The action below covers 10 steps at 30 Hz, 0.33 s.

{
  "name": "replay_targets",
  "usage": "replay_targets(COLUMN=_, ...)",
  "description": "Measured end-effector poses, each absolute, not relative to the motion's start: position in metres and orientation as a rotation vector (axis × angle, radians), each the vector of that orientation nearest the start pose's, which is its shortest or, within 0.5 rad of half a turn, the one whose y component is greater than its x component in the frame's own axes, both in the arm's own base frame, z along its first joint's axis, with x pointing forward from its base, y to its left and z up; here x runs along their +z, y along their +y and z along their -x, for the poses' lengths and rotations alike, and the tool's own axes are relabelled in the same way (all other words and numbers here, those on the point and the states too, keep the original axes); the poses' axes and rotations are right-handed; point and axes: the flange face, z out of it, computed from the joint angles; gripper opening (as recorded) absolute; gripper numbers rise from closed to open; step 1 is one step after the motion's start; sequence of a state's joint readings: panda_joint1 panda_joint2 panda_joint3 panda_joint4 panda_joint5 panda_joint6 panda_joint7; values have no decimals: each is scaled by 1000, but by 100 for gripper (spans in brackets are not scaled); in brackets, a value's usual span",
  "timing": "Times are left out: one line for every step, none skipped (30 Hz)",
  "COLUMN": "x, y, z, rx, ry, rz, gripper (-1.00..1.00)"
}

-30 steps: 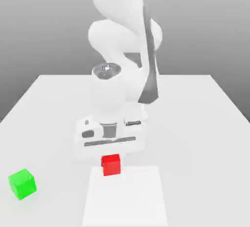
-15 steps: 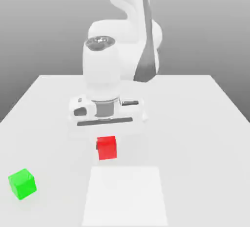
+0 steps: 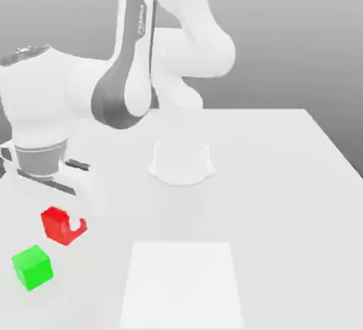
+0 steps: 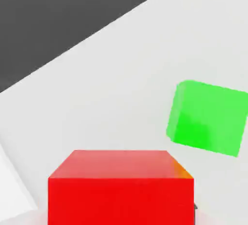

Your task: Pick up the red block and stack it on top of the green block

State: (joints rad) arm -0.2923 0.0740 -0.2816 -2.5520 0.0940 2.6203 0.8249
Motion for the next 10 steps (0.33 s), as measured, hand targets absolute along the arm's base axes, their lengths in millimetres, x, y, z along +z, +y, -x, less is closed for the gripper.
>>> replay_targets(x=244, y=-262, z=-379, rx=5, ry=2157, rz=2261, gripper=-100)
replay_targets(x=243, y=-272, z=-379, rx=3, ry=2199, rz=2231, gripper=-100)
replay_targets(x=236, y=-276, z=-381, rx=1, ry=2217, rz=2218, gripper=-100)
replay_targets(x=226, y=-278, z=-381, rx=0, ry=2225, rz=2212, gripper=-100)
replay_targets(x=214, y=-279, z=-382, rx=-1, ry=2230, rz=2209, gripper=-100)
replay_targets(x=201, y=-279, z=-382, rx=-1, ry=2232, rz=2208, gripper=-100)
replay_targets(x=189, y=-279, z=-381, rx=0, ry=2234, rz=2207, gripper=100)
replay_targets(x=189, y=-279, z=-381, rx=0, ry=2234, rz=2207, gripper=100)
replay_targets(x=189, y=-279, z=-381, rx=0, ry=2234, rz=2207, gripper=100)
replay_targets(x=189, y=-279, z=-381, rx=0, ry=2234, rz=2207, gripper=100)
